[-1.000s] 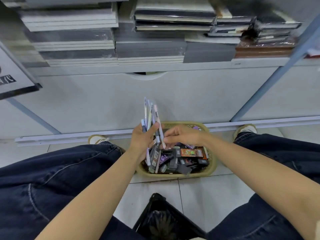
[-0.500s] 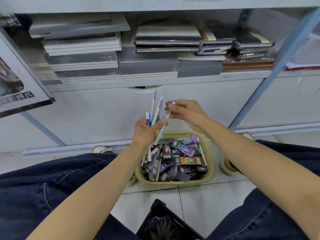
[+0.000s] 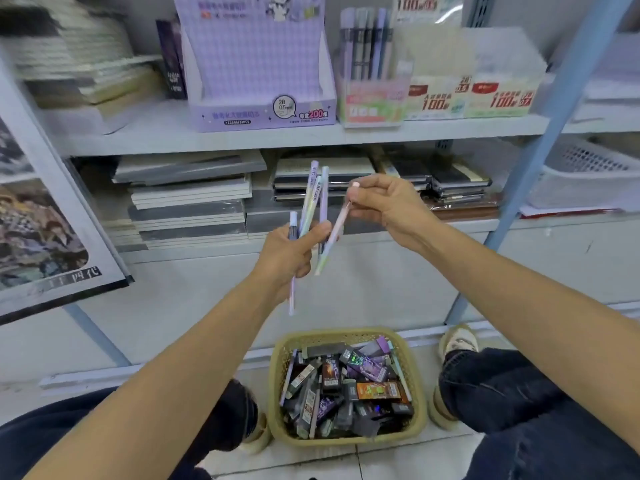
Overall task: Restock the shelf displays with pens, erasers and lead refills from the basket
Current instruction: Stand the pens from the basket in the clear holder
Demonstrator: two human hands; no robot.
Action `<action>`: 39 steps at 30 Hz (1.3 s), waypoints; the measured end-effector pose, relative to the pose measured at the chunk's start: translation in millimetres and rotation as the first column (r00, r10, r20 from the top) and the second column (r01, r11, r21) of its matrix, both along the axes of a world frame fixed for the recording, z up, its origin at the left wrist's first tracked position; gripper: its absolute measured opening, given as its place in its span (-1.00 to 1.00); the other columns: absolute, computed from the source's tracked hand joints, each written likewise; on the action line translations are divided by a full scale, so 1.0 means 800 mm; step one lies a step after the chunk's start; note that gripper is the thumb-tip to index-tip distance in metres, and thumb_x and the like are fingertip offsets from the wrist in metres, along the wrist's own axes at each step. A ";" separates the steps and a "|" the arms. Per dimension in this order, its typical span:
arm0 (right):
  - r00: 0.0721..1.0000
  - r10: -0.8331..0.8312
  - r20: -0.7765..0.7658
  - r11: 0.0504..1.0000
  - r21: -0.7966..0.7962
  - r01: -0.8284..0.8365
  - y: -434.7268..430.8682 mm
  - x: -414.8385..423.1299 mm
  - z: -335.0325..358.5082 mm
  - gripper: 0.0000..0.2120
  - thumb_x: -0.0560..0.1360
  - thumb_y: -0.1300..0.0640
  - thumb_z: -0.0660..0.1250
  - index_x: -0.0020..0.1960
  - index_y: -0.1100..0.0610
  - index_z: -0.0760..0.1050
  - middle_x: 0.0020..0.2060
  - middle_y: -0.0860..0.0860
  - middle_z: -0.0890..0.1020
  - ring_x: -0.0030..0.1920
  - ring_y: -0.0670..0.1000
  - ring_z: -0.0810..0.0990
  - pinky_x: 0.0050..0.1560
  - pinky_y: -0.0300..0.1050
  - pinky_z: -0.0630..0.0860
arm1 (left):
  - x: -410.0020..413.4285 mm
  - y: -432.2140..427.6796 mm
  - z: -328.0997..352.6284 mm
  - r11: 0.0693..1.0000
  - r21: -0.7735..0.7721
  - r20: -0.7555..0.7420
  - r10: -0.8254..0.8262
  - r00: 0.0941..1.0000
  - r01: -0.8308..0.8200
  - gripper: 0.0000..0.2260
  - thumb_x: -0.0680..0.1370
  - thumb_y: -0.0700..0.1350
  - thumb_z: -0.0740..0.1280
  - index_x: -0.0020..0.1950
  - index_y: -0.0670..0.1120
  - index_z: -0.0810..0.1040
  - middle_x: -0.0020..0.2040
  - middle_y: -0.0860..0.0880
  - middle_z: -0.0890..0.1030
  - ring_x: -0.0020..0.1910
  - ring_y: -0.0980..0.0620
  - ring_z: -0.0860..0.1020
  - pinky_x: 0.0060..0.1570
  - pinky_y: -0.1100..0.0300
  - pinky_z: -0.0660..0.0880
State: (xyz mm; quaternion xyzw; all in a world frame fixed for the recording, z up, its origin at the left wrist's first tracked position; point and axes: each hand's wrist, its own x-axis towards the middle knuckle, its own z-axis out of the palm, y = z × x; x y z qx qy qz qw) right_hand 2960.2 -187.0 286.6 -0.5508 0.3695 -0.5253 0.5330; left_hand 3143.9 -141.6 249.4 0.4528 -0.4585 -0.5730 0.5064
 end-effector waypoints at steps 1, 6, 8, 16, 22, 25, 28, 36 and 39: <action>1.000 -0.020 0.011 0.999 -0.038 0.020 -0.002 -0.003 0.024 -0.92 0.46 0.32 0.41 -0.05 0.22 0.56 -0.29 0.04 0.70 -0.25 -0.02 0.69 -0.21 -0.22 0.63 | 0.002 -0.006 0.018 1.000 -0.022 -0.002 -0.001 1.000 0.001 -0.77 0.52 -0.09 0.42 0.02 -0.23 0.53 -0.46 0.00 0.50 -0.60 0.13 0.15 -0.62 0.30 0.14; 0.998 -0.068 0.011 0.965 -0.251 0.069 -0.013 -0.029 0.148 -0.93 0.45 0.30 0.42 -0.09 0.21 0.54 -0.30 0.06 0.68 -0.28 -0.01 0.67 -0.23 -0.25 0.61 | 0.005 -0.034 0.113 0.977 -0.207 0.004 -0.056 0.998 0.056 -0.78 0.50 -0.04 0.43 -0.05 -0.20 0.61 -0.37 0.01 0.60 -0.60 0.15 0.18 -0.62 0.31 0.17; 0.994 -0.108 -0.009 0.935 -0.341 0.098 -0.021 -0.041 0.198 -0.90 0.45 0.28 0.43 -0.06 0.23 0.53 -0.27 0.07 0.68 -0.25 0.02 0.67 -0.18 -0.21 0.62 | 0.003 -0.046 0.148 0.962 -0.267 -0.003 -0.059 0.998 0.056 -0.72 0.46 -0.02 0.45 -0.02 -0.24 0.62 -0.27 -0.07 0.61 -0.59 0.14 0.18 -0.62 0.30 0.16; 0.946 -0.323 -0.036 0.807 -0.533 0.255 -0.088 -0.076 0.306 -0.83 0.43 0.24 0.49 -0.10 0.18 0.49 -0.30 0.07 0.70 -0.27 0.02 0.69 -0.20 -0.18 0.60 | -0.002 -0.096 0.237 0.918 -0.396 0.047 -0.004 0.999 0.022 -0.80 0.48 -0.05 0.45 -0.05 -0.18 0.62 -0.27 0.00 0.66 -0.58 0.13 0.18 -0.61 0.31 0.22; 0.885 -0.443 -0.142 0.775 -0.557 0.298 -0.134 -0.070 0.276 -0.81 0.42 0.28 0.49 -0.15 0.18 0.46 -0.26 0.15 0.65 -0.32 -0.02 0.68 -0.22 -0.19 0.62 | -0.005 -0.122 0.235 0.935 -0.355 0.076 0.009 0.997 0.019 -0.81 0.48 -0.06 0.46 -0.07 -0.18 0.63 -0.27 -0.02 0.66 -0.58 0.13 0.19 -0.61 0.31 0.23; 0.853 -0.474 -0.217 0.773 -0.567 0.285 -0.147 -0.059 0.260 -0.82 0.42 0.26 0.50 -0.15 0.17 0.48 -0.22 0.18 0.66 -0.25 0.07 0.69 -0.18 -0.14 0.63 | -0.005 -0.128 0.229 0.943 -0.332 0.067 0.006 0.998 0.017 -0.86 0.49 -0.08 0.46 -0.11 -0.16 0.65 -0.26 -0.04 0.65 -0.57 0.12 0.19 -0.61 0.31 0.22; 0.839 -0.458 -0.293 0.792 -0.564 0.235 -0.155 -0.054 0.254 -0.81 0.43 0.27 0.49 -0.17 0.15 0.47 -0.23 0.18 0.64 -0.23 0.10 0.69 -0.15 -0.10 0.63 | -0.003 -0.130 0.224 0.949 -0.316 0.068 0.004 0.998 0.017 -0.84 0.48 -0.08 0.46 -0.09 -0.17 0.64 -0.25 -0.05 0.65 -0.57 0.12 0.19 -0.62 0.31 0.21; 0.811 -0.401 -0.426 0.815 -0.570 0.104 -0.153 -0.063 0.271 -0.82 0.41 0.27 0.50 -0.16 0.22 0.49 -0.26 0.17 0.67 -0.30 0.00 0.70 -0.21 -0.19 0.64 | 0.002 -0.131 0.217 0.958 -0.287 0.057 -0.006 0.998 0.022 -0.78 0.47 -0.08 0.48 -0.04 -0.21 0.61 -0.23 -0.07 0.66 -0.59 0.12 0.18 -0.62 0.32 0.20; 0.790 -0.410 -0.457 0.822 -0.560 0.103 -0.153 -0.053 0.264 -0.82 0.41 0.26 0.51 -0.10 0.21 0.51 -0.23 0.19 0.68 -0.22 0.09 0.70 -0.10 -0.02 0.66 | 0.001 -0.130 0.218 0.957 -0.290 0.048 -0.012 0.999 0.026 -0.78 0.46 -0.09 0.48 -0.02 -0.21 0.61 -0.23 -0.07 0.66 -0.60 0.13 0.20 -0.62 0.32 0.20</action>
